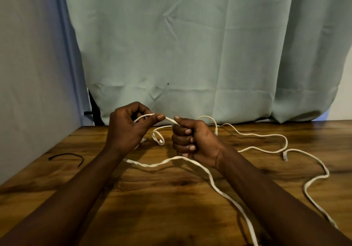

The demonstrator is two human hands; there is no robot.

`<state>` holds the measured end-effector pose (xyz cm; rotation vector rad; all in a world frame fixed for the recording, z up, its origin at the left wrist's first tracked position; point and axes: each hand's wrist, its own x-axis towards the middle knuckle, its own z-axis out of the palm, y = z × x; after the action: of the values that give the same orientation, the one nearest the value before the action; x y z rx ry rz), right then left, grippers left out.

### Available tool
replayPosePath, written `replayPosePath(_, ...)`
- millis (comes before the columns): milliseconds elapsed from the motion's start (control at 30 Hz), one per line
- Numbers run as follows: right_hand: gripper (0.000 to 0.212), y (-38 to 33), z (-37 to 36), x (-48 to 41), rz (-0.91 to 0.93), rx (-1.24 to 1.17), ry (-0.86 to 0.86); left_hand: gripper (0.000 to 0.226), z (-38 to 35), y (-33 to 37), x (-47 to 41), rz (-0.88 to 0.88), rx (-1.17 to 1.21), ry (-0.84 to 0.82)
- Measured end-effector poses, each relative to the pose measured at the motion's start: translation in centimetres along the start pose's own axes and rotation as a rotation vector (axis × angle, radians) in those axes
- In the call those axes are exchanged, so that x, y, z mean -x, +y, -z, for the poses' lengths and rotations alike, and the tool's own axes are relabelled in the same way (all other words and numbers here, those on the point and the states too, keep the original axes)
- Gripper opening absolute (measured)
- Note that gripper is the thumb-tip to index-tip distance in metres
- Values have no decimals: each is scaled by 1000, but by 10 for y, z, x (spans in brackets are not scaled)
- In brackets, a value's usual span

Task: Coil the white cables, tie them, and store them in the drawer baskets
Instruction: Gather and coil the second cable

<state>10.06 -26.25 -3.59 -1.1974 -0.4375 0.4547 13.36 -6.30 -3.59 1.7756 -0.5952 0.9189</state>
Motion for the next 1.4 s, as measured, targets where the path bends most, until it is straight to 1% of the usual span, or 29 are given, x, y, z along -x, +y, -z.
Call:
replayPosePath(67, 49, -1, 3, 1, 16, -159, -147, 37, -7, -3, 5, 59, 43, -53)
replayPosePath(133, 45, -6, 4, 4, 74, -279, -224, 25, -15, -2, 10, 127, 97, -149)
replayPosePath(167, 44, -9, 6, 5, 120, -323, -216, 19, -19, 0, 11, 194, 166, -197)
replayPosePath(233, 43, -17, 13, 10, 232, -391, -157, 12, -21, 6, 13, 452, 420, -307)
replayPosePath(300, 43, -27, 22, 16, 347, -443, -58, 22, -18, 9, 13, 748, 730, -421)
replayPosePath(333, 43, -32, 26, 19, 386, -453, -9, 28, -16, 7, 13, 845, 825, -462)
replayPosePath(367, 43, -35, 29, 21, 409, -460, 30, 32, -13, 4, 13, 900, 910, -494)
replayPosePath(400, 42, -37, 29, 23, 423, -466, 57, 38, -10, 0, 11, 915, 1005, -520)
replayPosePath(467, 42, -37, 27, 22, 427, -485, 91, 49, -6, -4, 9, 900, 1172, -527)
replayPosePath(500, 43, -37, 26, 22, 425, -490, 111, 43, -8, -3, 7, 892, 1210, -506)
replayPosePath(533, 43, -36, 28, 21, 414, -487, 130, 29, -9, -2, 6, 877, 1182, -437)
replayPosePath(567, 44, -36, 30, 21, 382, -473, 128, 14, -12, -2, 5, 842, 1054, -306)
replayPosePath(600, 45, -36, 33, 22, 325, -446, 83, 3, -14, -1, 6, 757, 811, -160)
replayPosePath(633, 46, -36, 33, 22, 252, -411, -5, 5, -17, -6, 7, 619, 492, -11)
replayPosePath(667, 46, -36, 32, 22, 183, -376, -97, 7, -19, -11, 10, 457, 195, 81)
replayPosePath(700, 45, -35, 29, 22, 141, -347, -165, 8, -21, -14, 13, 312, -7, 106)
replayPosePath(733, 45, -34, 24, 22, 131, -328, -196, 10, -22, -15, 17, 209, -125, 76)
replayPosePath(800, 44, -33, 16, 21, 168, -336, -171, 15, -23, -15, 24, 75, -270, -31)
replayPosePath(900, 44, -32, 19, 19, 307, -424, -9, 17, -34, -7, 31, -75, -468, -239)
replayPosePath(967, 43, -29, 26, 17, 380, -416, 146, 14, -43, 0, 35, -121, -525, -327)
replayPosePath(1033, 42, -24, 30, 15, 431, -355, 299, 12, -46, 7, 37, -149, -519, -343)
replayPosePath(1100, 44, -23, 30, 14, 467, -303, 400, 10, -46, 13, 39, -194, -516, -351)
replayPosePath(1167, 49, -21, 27, 10, 470, -205, 484, 17, -44, 15, 41, -237, -525, -400)
replayPosePath(1200, 52, -18, 25, 7, 467, -80, 537, 23, -43, 16, 42, -247, -511, -429)
replayPosePath(1233, 54, -13, 21, 5, 478, 125, 605, 27, -43, 18, 43, -250, -487, -465)
replayPosePath(1300, 47, -2, 9, 5, 486, 598, 703, 28, -45, 28, 46, -218, -374, -549)
replayPosePath(1333, 44, 4, 5, 7, 482, 769, 706, 23, -46, 34, 47, -135, -250, -606)
replayPosePath(1367, 43, 8, 3, 9, 474, 919, 689, 20, -47, 39, 47, 9, -84, -648)
replayPosePath(1400, 41, 10, 2, 10, 468, 1077, 665, 20, -47, 41, 46, 207, 104, -674)
